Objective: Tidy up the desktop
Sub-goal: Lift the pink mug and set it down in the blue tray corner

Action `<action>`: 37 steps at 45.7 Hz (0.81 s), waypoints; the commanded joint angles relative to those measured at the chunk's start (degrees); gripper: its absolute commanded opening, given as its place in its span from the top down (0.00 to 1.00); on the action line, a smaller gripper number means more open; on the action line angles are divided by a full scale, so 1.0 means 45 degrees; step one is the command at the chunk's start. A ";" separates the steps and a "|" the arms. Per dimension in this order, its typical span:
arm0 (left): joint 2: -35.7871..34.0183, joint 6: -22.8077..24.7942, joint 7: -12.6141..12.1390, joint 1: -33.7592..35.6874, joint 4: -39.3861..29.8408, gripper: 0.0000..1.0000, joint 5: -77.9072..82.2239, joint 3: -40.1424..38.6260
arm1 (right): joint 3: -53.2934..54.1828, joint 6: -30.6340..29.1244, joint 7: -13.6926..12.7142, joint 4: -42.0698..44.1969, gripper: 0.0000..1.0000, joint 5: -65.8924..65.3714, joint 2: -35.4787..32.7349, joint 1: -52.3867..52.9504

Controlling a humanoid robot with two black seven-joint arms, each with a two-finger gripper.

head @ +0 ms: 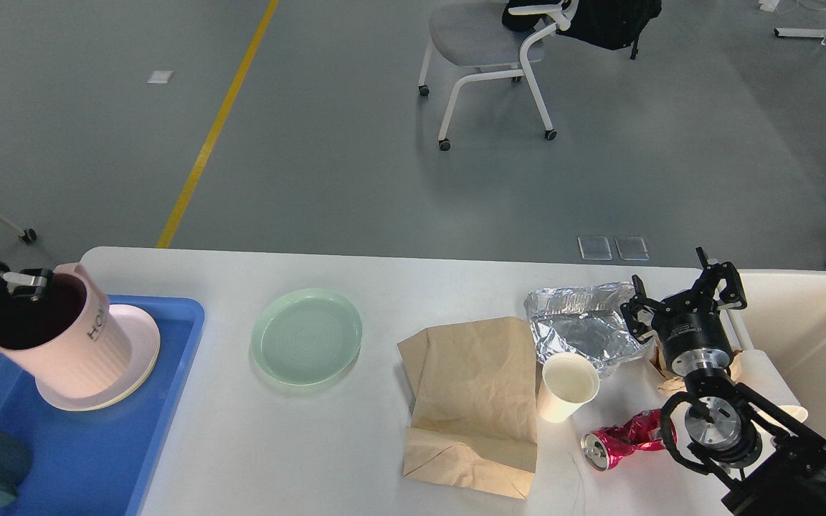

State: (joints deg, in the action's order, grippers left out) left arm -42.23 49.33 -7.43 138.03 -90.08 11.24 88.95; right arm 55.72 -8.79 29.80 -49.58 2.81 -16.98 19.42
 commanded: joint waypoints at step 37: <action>-0.3077 -0.4008 0.0363 -1.2294 0.5076 1.00 0.3712 -0.7071 | 0.0000 0.0000 0.0000 0.0003 0.00 0.0001 0.0004 0.0000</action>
State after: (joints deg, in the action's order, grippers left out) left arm -58.14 34.13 -5.69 85.37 -67.74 28.01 57.62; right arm 55.72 -8.79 29.82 -49.57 2.82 -16.96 19.42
